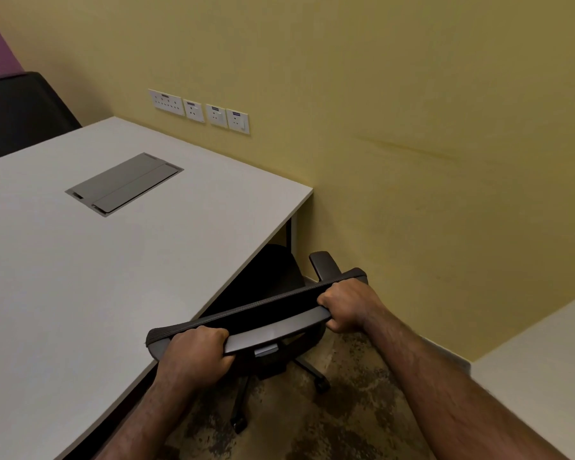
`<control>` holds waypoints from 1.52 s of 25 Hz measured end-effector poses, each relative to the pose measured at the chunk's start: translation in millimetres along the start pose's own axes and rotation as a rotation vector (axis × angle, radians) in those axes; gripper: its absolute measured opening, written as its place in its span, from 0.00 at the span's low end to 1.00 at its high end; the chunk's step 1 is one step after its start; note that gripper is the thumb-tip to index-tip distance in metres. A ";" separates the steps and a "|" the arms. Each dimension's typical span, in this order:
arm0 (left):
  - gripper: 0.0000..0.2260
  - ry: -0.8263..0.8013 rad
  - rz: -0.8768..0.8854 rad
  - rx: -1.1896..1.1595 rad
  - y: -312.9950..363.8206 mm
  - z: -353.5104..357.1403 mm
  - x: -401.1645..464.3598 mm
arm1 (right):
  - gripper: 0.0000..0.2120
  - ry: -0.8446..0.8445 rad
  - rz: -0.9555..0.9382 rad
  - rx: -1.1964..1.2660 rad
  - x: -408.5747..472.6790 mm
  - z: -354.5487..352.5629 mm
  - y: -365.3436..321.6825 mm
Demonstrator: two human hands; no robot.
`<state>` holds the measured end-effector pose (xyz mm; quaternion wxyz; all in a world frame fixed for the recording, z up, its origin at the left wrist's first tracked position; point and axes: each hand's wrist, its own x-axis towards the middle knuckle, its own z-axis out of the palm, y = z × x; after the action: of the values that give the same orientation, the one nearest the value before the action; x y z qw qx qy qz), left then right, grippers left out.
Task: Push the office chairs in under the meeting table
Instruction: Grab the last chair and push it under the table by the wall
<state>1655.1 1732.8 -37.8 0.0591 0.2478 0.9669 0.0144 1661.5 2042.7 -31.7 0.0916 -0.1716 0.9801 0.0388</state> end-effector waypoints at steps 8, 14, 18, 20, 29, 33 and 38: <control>0.09 -0.016 -0.171 -0.064 43.5 -5.3 34.3 | 0.08 -0.016 -0.178 -0.045 44.8 -10.7 68.6; 0.09 -0.006 -0.294 -0.063 58.8 -9.7 66.3 | 0.09 0.008 -0.284 -0.063 84.4 -17.9 105.5; 0.09 0.007 -0.351 -0.066 63.3 -11.4 87.2 | 0.11 0.008 -0.325 -0.065 112.5 -20.7 123.9; 0.09 0.018 -0.371 -0.062 63.9 -12.9 95.7 | 0.11 0.006 -0.337 -0.065 125.3 -22.3 130.4; 0.07 0.058 -0.415 -0.078 76.0 -8.1 128.4 | 0.07 -0.009 -0.380 -0.112 160.3 -29.4 164.1; 0.07 0.072 -0.431 -0.081 85.5 -7.7 142.3 | 0.05 -0.022 -0.380 -0.134 172.7 -34.6 177.2; 0.07 0.088 -0.460 -0.076 85.0 -7.7 158.0 | 0.04 -0.006 -0.380 -0.136 191.8 -34.3 185.7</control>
<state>1557.2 1883.3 -42.2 0.0279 0.0175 0.9983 0.0477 1414.8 2150.1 -26.8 0.0885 -0.3592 0.9249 0.0876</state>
